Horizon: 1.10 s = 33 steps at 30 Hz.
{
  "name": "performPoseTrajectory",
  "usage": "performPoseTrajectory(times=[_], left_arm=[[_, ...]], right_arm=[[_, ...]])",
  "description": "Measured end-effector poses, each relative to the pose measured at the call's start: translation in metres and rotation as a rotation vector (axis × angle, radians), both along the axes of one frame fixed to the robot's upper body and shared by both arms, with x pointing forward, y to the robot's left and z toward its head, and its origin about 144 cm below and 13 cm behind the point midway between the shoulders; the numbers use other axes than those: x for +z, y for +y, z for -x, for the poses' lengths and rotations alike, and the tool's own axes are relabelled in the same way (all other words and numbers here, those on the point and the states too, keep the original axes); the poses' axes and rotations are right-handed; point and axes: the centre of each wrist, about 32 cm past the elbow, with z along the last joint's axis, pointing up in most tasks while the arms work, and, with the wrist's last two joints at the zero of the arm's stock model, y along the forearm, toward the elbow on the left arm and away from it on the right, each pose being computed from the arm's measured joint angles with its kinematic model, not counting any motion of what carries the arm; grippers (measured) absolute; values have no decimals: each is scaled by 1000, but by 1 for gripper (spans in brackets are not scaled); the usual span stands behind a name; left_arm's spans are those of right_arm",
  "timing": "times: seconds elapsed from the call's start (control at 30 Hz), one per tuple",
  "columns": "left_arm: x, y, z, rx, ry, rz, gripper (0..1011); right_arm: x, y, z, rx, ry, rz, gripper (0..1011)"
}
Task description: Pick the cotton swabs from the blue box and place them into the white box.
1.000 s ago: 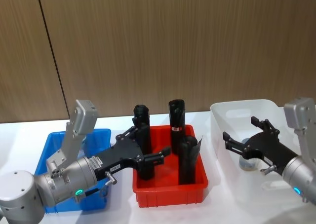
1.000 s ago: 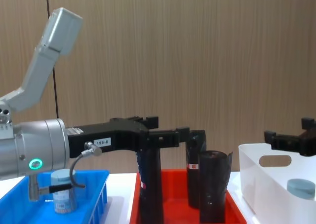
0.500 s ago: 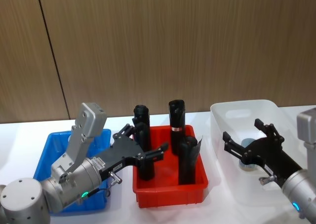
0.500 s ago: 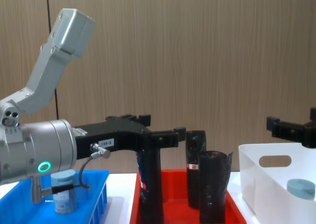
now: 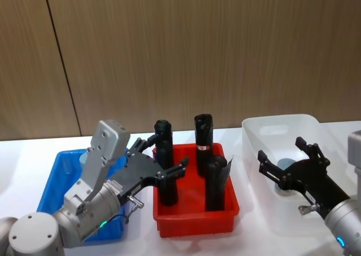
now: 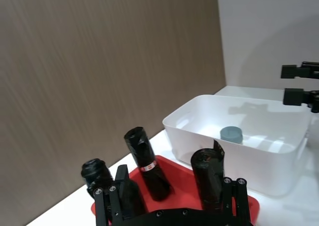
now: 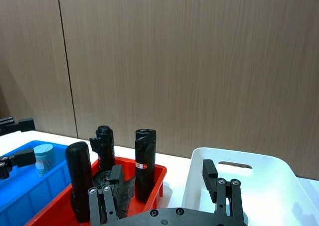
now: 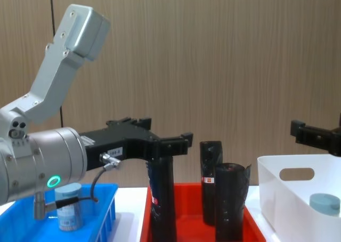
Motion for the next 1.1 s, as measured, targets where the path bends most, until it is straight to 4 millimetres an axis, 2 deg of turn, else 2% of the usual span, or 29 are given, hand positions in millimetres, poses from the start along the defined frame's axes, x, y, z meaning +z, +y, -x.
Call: performPoseTrajectory(times=[0.8,1.1], left_arm=[[4,-23,30,229,-113,-26,1004],[5,-26,35,263,-132,-26,1004]], right_arm=[[0,0,0,1,0,1,1001],[0,0,0,1,0,1,1001]])
